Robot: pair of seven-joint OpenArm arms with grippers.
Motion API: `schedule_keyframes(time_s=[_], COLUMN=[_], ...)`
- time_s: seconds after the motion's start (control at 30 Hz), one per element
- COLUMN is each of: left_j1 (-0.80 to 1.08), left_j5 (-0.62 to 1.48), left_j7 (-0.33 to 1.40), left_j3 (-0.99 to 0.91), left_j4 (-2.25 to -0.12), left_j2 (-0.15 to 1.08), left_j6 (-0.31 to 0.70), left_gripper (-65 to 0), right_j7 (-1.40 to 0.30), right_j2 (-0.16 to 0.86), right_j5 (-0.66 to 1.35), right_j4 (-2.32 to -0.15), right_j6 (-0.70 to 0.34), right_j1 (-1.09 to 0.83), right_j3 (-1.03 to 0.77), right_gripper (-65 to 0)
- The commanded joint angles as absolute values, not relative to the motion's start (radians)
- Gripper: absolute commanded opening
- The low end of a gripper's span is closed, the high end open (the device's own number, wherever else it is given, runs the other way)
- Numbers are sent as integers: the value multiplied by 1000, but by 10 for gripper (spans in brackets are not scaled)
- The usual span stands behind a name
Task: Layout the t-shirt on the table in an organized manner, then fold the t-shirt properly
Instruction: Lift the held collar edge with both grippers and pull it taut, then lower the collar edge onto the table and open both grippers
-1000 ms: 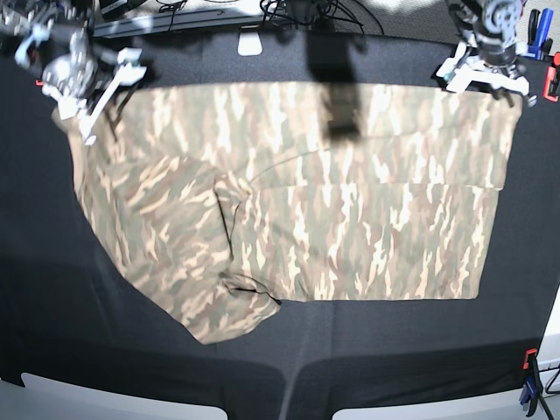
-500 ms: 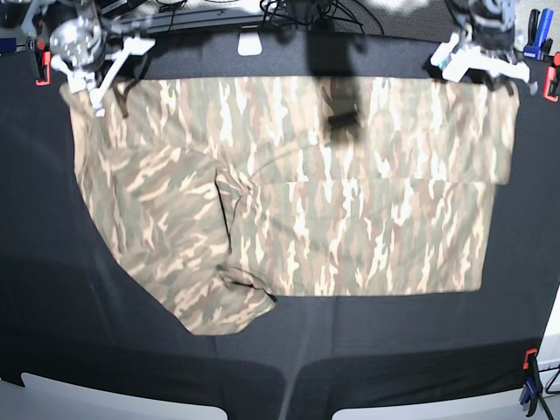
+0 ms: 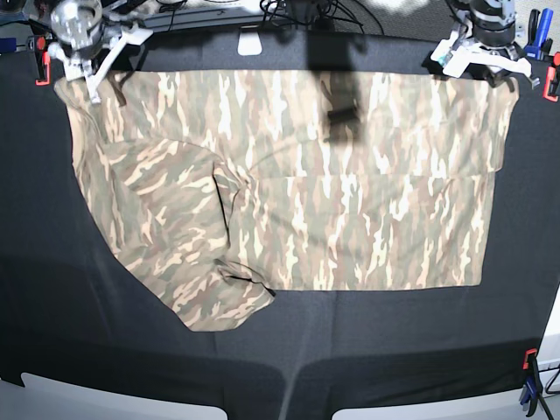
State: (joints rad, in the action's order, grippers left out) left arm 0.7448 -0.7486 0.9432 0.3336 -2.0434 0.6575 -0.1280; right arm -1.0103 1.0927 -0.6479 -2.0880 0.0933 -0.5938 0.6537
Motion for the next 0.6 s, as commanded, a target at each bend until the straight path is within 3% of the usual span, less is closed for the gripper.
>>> schedule_keyframes(time_s=[0.0, 0.57], left_j1=[760, 796], left_j5=[-769, -767], left_j7=[937, 923], left_j3=[328, 328], left_j4=[-2061, -2061], left_j2=[668, 668], left_j6=[-142, -142], left_gripper=[-650, -650], right_j7=[-1020, -1046], right_j2=[1114, 1114], right_j5=[-660, -716], right_j4=[-2105, -2106], right_j6=[88, 86], right_j1=[-602, -669], right_j3=[648, 648], right_gripper=[-650, -650])
